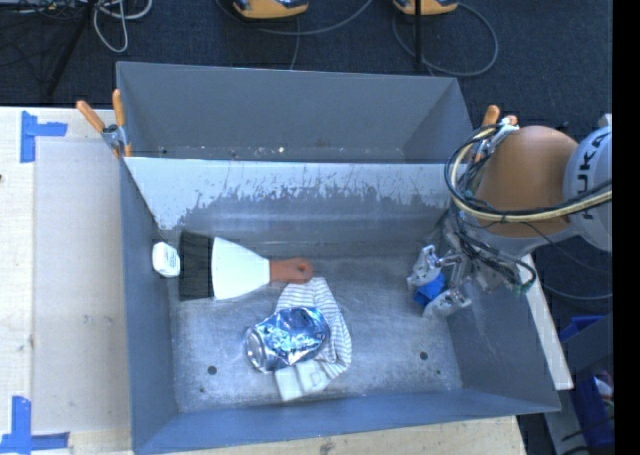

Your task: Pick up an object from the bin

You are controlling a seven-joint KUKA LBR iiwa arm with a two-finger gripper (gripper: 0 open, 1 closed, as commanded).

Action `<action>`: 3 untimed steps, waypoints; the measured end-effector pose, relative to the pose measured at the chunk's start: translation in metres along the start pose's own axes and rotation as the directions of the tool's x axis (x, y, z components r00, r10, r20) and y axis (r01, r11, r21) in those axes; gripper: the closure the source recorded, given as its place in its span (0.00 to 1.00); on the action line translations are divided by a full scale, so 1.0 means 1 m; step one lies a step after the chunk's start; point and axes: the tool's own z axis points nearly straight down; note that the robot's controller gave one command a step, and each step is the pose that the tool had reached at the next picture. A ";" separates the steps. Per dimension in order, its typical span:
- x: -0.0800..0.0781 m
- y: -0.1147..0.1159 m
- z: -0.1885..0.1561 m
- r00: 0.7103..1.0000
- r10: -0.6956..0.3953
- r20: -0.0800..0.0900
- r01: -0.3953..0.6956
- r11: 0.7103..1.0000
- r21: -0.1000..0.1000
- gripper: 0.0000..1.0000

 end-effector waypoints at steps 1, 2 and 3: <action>0.006 0.007 -0.039 1.000 -0.009 0.007 0.009 1.000 -0.003 1.00; -0.004 -0.013 0.000 0.998 -0.062 0.007 0.062 0.998 -0.004 1.00; -0.004 -0.013 0.000 0.998 -0.063 0.008 0.063 0.998 -0.003 1.00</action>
Offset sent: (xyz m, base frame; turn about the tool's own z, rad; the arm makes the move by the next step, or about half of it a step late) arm 0.0048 -0.0123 -0.0088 -0.0631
